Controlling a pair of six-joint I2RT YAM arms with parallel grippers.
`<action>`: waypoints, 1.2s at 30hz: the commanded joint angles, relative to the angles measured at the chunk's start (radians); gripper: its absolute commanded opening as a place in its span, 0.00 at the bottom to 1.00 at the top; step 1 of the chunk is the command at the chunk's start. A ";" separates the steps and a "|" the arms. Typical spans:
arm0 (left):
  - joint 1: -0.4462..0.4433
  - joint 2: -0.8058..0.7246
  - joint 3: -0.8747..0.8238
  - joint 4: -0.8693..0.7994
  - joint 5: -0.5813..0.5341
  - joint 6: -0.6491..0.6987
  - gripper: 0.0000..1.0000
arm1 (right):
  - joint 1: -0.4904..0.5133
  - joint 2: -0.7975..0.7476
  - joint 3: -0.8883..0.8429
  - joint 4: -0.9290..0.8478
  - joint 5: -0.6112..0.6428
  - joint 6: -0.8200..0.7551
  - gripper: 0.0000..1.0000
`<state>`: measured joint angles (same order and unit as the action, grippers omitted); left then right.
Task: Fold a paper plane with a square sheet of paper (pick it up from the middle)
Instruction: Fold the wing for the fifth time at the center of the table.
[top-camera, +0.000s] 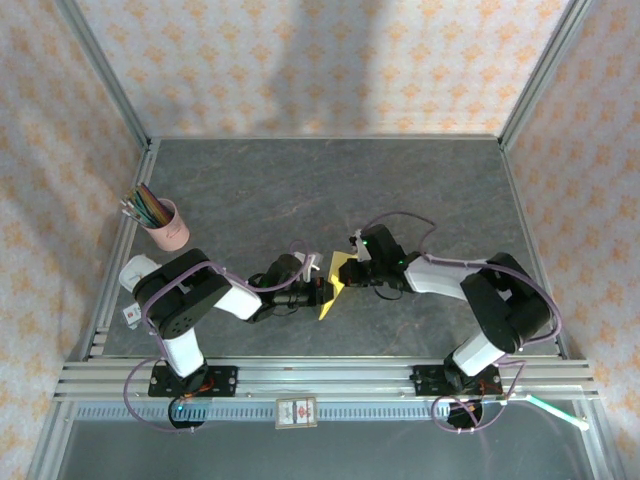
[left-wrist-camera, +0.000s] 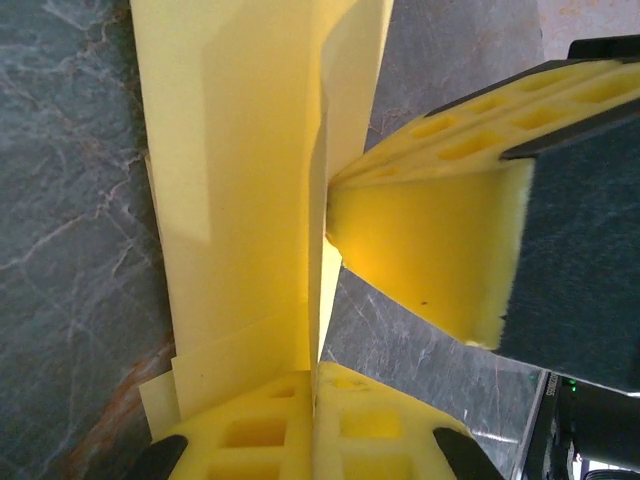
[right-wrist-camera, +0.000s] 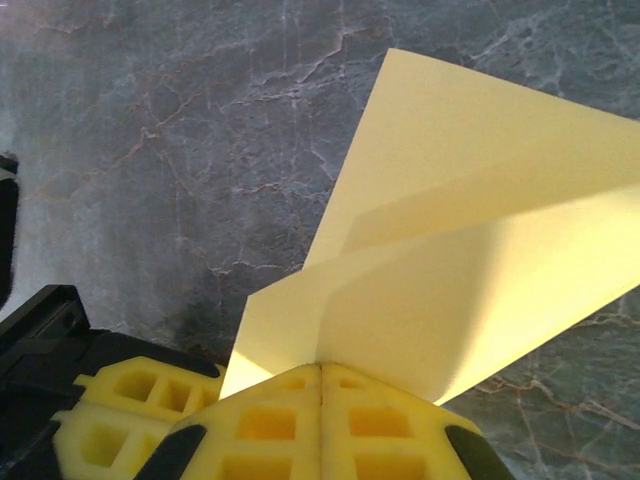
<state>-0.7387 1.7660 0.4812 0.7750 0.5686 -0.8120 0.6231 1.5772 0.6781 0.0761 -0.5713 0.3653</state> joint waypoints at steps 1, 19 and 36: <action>0.006 0.045 -0.023 -0.069 -0.029 -0.018 0.00 | 0.004 0.018 0.029 0.014 0.046 -0.019 0.04; 0.006 0.053 -0.020 -0.089 -0.032 -0.027 0.00 | 0.004 0.069 0.044 0.001 0.095 -0.057 0.03; 0.006 0.002 0.002 -0.141 -0.032 -0.015 0.10 | 0.004 0.096 0.036 -0.038 0.145 -0.089 0.02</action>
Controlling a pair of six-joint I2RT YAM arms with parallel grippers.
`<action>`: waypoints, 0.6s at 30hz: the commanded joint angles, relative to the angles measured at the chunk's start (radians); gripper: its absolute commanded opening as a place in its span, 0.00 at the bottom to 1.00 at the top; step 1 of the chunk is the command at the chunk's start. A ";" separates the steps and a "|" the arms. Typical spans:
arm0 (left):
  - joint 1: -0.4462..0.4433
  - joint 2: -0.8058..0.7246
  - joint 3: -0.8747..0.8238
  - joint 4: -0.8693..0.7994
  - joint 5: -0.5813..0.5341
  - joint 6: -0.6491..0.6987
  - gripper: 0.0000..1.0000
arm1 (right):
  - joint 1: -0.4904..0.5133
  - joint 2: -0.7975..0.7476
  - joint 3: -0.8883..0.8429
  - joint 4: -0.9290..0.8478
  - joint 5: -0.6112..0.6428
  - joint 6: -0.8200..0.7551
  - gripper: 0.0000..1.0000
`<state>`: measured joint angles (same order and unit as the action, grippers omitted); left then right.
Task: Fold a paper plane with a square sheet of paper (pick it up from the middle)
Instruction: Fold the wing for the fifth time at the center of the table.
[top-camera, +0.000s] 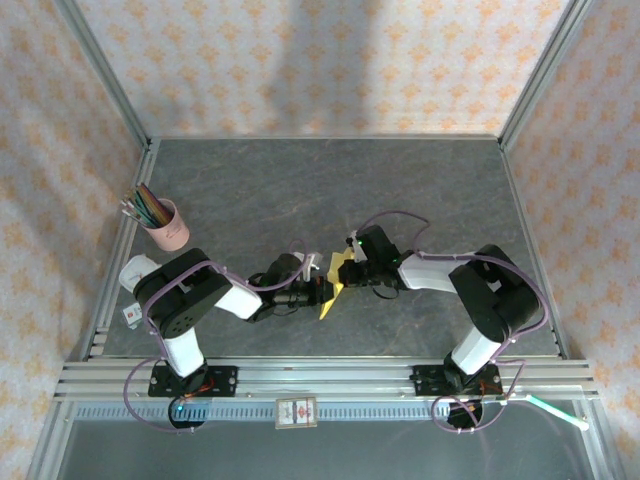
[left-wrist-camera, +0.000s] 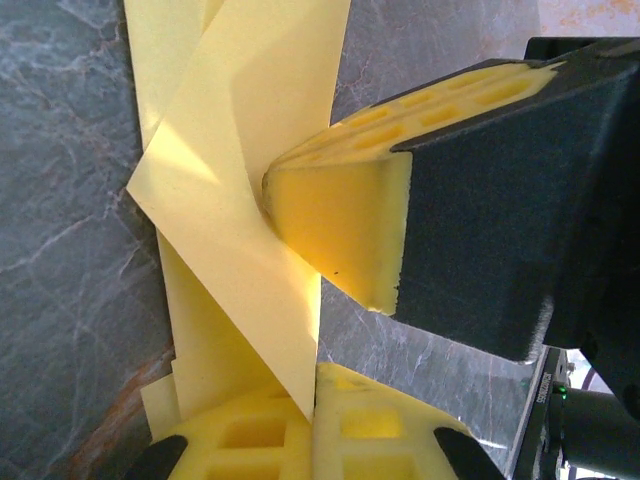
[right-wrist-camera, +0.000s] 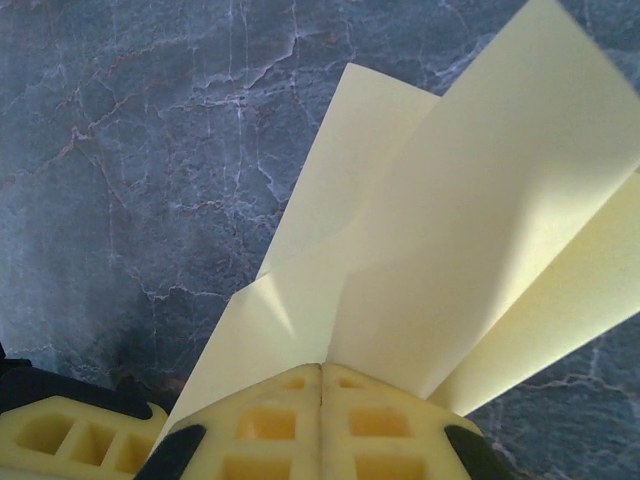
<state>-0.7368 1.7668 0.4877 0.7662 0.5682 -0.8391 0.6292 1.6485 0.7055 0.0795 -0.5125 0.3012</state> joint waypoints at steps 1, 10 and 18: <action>0.004 -0.006 -0.004 -0.138 -0.033 0.014 0.12 | -0.002 0.025 0.006 -0.043 0.087 -0.024 0.02; 0.004 -0.121 0.009 -0.241 -0.052 0.045 0.24 | -0.003 0.030 0.006 -0.050 0.092 -0.027 0.02; -0.009 -0.279 -0.001 -0.349 -0.090 0.080 0.28 | -0.002 0.032 0.008 -0.049 0.091 -0.024 0.02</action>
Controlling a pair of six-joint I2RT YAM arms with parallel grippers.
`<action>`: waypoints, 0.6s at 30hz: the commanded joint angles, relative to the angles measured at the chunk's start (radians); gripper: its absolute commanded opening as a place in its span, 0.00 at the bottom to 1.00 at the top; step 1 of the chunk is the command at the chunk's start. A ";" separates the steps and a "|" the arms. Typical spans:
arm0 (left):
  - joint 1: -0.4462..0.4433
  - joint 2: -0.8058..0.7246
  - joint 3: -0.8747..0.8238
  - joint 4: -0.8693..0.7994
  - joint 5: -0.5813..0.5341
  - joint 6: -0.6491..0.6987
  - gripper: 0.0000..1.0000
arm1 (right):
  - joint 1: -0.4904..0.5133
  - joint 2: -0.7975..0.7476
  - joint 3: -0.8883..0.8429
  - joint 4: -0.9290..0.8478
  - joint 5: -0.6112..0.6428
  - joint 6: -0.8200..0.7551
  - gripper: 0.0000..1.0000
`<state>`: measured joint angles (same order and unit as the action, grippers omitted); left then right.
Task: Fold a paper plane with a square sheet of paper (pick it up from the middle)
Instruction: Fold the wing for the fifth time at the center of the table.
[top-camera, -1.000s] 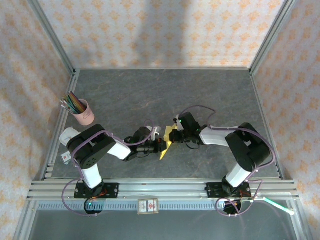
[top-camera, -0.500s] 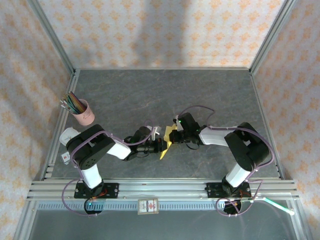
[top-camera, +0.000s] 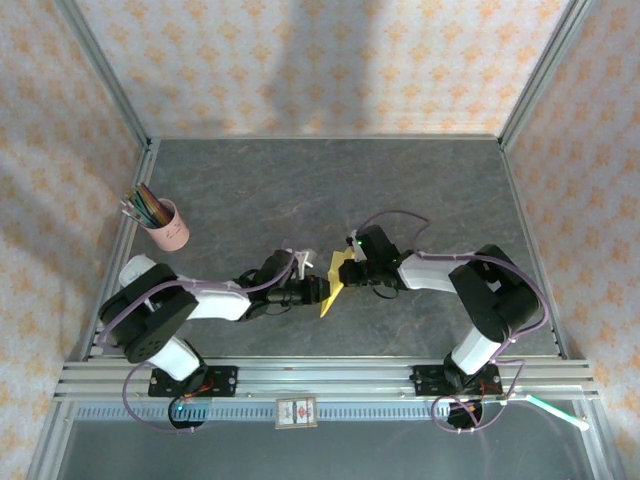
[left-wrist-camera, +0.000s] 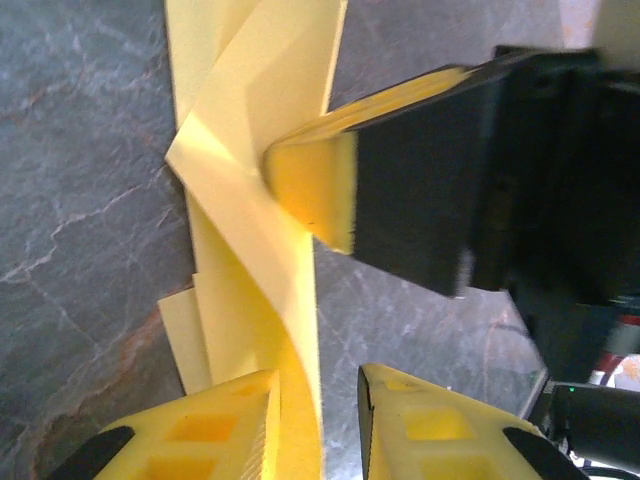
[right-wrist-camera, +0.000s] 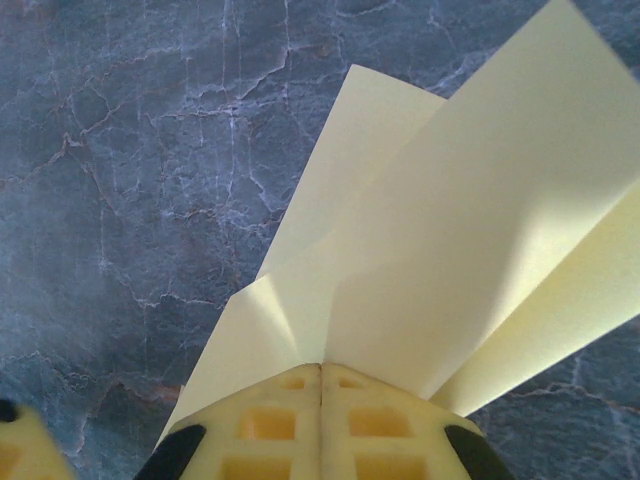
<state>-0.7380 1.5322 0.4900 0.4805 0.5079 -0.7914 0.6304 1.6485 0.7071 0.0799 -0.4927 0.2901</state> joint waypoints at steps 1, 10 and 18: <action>-0.016 -0.054 -0.003 -0.056 -0.024 0.032 0.27 | -0.002 0.033 0.006 -0.049 0.072 -0.013 0.02; -0.061 0.048 0.094 -0.014 0.029 0.043 0.10 | -0.003 0.034 0.006 -0.044 0.068 -0.011 0.02; -0.057 0.133 0.131 -0.043 0.001 0.061 0.09 | -0.003 0.031 0.014 -0.055 0.074 -0.014 0.02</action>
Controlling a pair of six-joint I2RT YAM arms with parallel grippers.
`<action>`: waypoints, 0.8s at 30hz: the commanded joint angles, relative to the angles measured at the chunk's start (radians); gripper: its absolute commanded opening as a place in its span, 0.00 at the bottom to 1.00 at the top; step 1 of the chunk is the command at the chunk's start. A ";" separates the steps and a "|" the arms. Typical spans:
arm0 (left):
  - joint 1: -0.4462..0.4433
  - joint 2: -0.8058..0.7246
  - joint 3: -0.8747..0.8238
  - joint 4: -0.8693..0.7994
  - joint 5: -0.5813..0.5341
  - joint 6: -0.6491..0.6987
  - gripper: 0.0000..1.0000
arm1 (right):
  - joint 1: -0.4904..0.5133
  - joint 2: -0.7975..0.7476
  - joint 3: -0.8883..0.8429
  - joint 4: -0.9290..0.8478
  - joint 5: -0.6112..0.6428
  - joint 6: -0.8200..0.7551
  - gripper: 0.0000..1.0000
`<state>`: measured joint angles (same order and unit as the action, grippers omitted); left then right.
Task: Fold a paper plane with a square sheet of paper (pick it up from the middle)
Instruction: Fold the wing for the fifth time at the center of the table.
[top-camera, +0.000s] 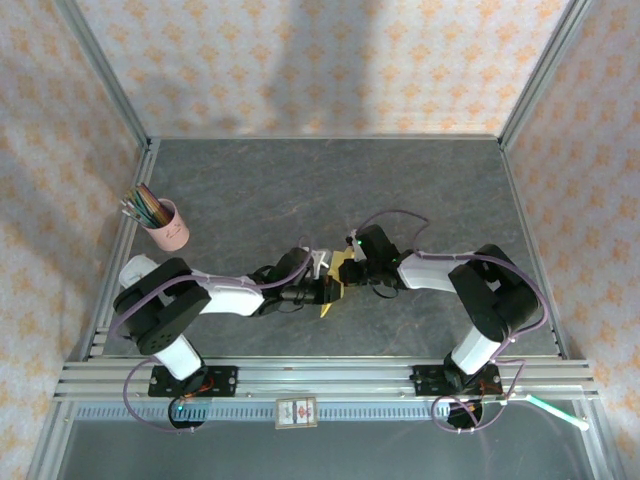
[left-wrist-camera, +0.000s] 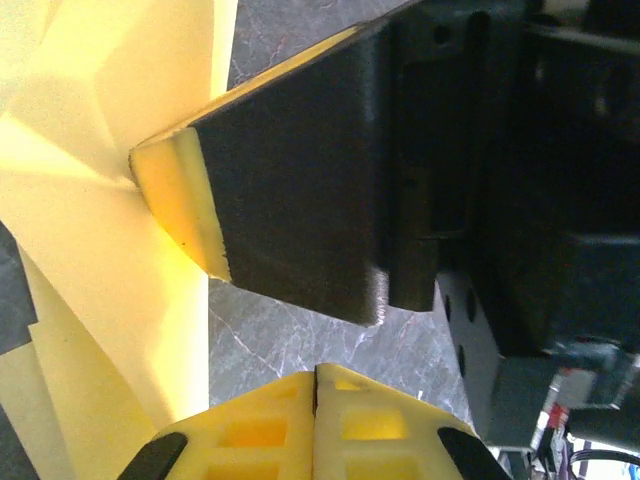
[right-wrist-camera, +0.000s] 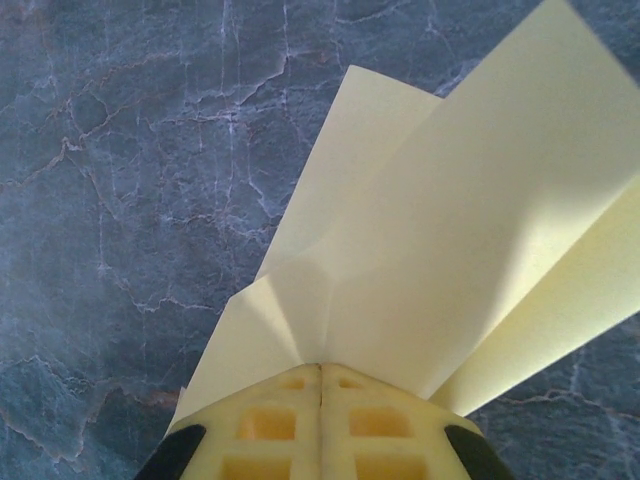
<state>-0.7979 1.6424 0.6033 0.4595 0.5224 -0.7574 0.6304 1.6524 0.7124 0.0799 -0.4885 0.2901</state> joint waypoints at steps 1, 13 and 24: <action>0.005 0.027 0.015 -0.028 -0.018 0.027 0.08 | -0.003 0.026 0.011 -0.057 0.070 -0.015 0.02; 0.023 0.031 -0.028 -0.045 -0.040 0.045 0.08 | -0.003 0.023 0.032 -0.071 0.070 -0.021 0.04; 0.025 0.033 -0.042 -0.053 -0.054 0.050 0.07 | -0.003 0.022 0.032 -0.077 0.074 -0.023 0.05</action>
<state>-0.7826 1.6653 0.5793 0.4358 0.4919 -0.7311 0.6304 1.6562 0.7319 0.0517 -0.4702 0.2840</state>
